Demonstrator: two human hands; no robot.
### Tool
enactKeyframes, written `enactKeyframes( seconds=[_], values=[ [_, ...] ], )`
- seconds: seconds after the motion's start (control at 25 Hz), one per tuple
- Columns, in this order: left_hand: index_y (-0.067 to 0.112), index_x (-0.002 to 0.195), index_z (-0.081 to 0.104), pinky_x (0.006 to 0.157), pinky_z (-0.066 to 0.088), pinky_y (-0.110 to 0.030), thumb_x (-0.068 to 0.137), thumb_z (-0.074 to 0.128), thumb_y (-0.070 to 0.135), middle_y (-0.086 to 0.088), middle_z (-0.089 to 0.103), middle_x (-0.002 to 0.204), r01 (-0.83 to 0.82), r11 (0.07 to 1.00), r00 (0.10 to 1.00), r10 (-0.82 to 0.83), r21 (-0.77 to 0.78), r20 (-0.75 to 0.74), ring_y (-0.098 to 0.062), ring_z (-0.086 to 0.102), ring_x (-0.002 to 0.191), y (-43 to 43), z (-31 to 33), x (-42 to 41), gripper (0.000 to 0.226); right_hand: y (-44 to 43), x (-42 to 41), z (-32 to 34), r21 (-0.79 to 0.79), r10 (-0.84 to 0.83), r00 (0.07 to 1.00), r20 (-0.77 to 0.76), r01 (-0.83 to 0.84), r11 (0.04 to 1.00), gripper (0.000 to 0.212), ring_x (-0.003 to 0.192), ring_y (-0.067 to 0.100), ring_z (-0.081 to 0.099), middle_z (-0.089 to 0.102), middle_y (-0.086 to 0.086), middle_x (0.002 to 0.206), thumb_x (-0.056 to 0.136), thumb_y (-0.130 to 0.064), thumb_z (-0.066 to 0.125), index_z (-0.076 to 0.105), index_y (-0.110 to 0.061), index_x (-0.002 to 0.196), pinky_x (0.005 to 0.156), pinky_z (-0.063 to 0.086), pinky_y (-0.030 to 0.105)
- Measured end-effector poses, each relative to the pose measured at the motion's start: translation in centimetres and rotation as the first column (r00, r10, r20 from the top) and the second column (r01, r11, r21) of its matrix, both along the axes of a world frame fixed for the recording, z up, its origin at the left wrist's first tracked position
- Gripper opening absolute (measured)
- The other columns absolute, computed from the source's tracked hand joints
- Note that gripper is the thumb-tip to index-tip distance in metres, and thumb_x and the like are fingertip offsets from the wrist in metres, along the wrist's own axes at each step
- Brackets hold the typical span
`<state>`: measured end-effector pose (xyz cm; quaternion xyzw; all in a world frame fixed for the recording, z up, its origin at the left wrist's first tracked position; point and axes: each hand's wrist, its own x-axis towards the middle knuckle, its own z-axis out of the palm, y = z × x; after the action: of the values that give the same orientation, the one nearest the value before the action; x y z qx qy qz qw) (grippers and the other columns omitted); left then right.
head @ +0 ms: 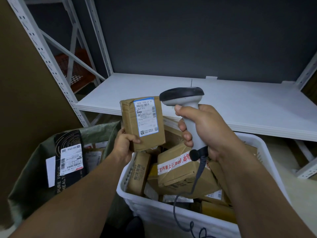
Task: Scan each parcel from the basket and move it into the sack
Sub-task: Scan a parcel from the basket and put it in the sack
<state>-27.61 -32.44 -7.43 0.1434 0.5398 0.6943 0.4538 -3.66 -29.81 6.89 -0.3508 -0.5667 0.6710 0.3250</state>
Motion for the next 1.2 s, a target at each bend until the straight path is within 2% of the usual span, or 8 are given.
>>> enactKeyframes(
  seconds=[0.12, 0.28, 0.52, 0.6, 0.8, 0.96, 1.08, 1.2],
  values=[
    [0.007, 0.135, 0.051, 0.076, 0.058, -0.054, 0.024, 0.064, -0.001, -0.019, 0.072, 0.12, -0.009, 1.0, 1.0, 0.009, -0.027, -0.001, -0.047, 0.063, 0.113, -0.1, -1.0, -0.7, 0.112, 0.1, -0.1, -0.1, 0.011, 0.024, 0.999, 0.024, -0.024, 1.0, 0.018, 0.045, 0.016, 0.044, 0.054, 0.008, 0.066, 0.097, -0.025, 0.065, 0.058, -0.009, 0.094, 0.045, 0.037, 0.026],
    [0.01, 0.128, 0.056, 0.076, 0.059, -0.055, 0.025, 0.066, 0.0, -0.017, 0.073, 0.119, 0.002, 0.998, 1.0, -0.002, -0.059, 0.003, -0.049, 0.061, 0.118, -0.2, -1.2, -1.3, 0.104, 0.2, 0.1, 0.0, 0.015, 0.018, 0.999, 0.048, -0.018, 1.0, 0.019, 0.046, 0.016, 0.045, 0.054, 0.009, 0.066, 0.098, -0.026, 0.065, 0.059, -0.008, 0.093, 0.045, 0.038, 0.026],
    [0.015, 0.129, 0.05, 0.052, 0.059, -0.036, 0.061, 0.042, -0.028, -0.014, 0.069, 0.116, -0.022, 0.998, 1.0, 0.022, -0.058, -0.009, -0.036, 0.064, 0.103, -0.5, -0.8, -1.7, 0.081, 0.2, 0.5, 0.3, 0.011, 0.023, 0.999, 0.045, -0.024, 1.0, 0.018, 0.044, 0.017, 0.044, 0.054, 0.009, 0.065, 0.097, -0.026, 0.065, 0.059, -0.009, 0.093, 0.044, 0.038, 0.025],
    [0.016, 0.132, 0.05, 0.057, 0.059, -0.037, 0.06, 0.042, -0.029, -0.013, 0.069, 0.117, -0.032, 0.996, 0.999, 0.029, -0.077, -0.039, -0.036, 0.063, 0.107, -0.6, -0.8, -2.0, 0.085, 0.2, 0.6, 0.4, 0.01, 0.027, 0.998, 0.058, -0.027, 1.0, 0.018, 0.045, 0.017, 0.045, 0.055, 0.009, 0.065, 0.097, -0.026, 0.066, 0.06, -0.009, 0.093, 0.044, 0.039, 0.025],
    [0.021, 0.136, 0.05, 0.092, 0.055, -0.056, 0.057, 0.044, -0.029, -0.013, 0.068, 0.119, -0.052, 0.993, 0.995, 0.043, -0.108, -0.091, -0.037, 0.06, 0.115, -0.9, -0.8, -2.7, 0.093, 0.2, 1.0, 0.4, 0.008, 0.037, 0.996, 0.082, -0.038, 0.999, 0.019, 0.045, 0.016, 0.046, 0.055, 0.009, 0.066, 0.097, -0.027, 0.066, 0.06, -0.009, 0.093, 0.044, 0.04, 0.025],
    [0.018, 0.136, 0.051, 0.081, 0.058, -0.051, 0.051, 0.048, -0.022, -0.011, 0.07, 0.116, -0.055, 0.992, 0.996, 0.047, -0.115, -0.073, -0.036, 0.06, 0.111, -0.8, -0.6, -2.4, 0.094, 0.2, 1.0, 0.6, 0.023, 0.034, 0.996, 0.08, -0.036, 0.999, 0.018, 0.044, 0.016, 0.046, 0.057, 0.008, 0.064, 0.097, -0.026, 0.066, 0.061, -0.009, 0.093, 0.044, 0.04, 0.025],
    [0.007, 0.137, 0.05, 0.07, 0.058, -0.043, 0.038, 0.056, -0.005, -0.014, 0.071, 0.121, -0.058, 0.996, 0.998, 0.056, -0.073, -0.029, -0.041, 0.062, 0.112, -0.8, -0.1, -2.1, 0.1, 0.4, 1.1, 0.5, 0.04, 0.013, 0.994, 0.105, -0.018, 0.999, 0.021, 0.041, 0.015, 0.046, 0.057, 0.005, 0.056, 0.097, -0.025, 0.067, 0.06, -0.009, 0.085, 0.042, 0.04, 0.024],
    [0.0, 0.135, 0.051, 0.071, 0.059, -0.043, 0.031, 0.06, 0.002, -0.017, 0.071, 0.123, -0.028, 0.999, 1.0, 0.028, -0.024, -0.007, -0.039, 0.066, 0.104, -0.4, 0.6, -1.5, 0.104, 1.2, 1.3, -0.5, 0.061, -0.075, 0.986, 0.15, 0.067, 0.996, 0.015, 0.045, 0.017, 0.05, 0.06, 0.01, 0.068, 0.094, -0.017, 0.069, 0.061, -0.005, 0.09, 0.043, 0.043, 0.026]
  ],
)
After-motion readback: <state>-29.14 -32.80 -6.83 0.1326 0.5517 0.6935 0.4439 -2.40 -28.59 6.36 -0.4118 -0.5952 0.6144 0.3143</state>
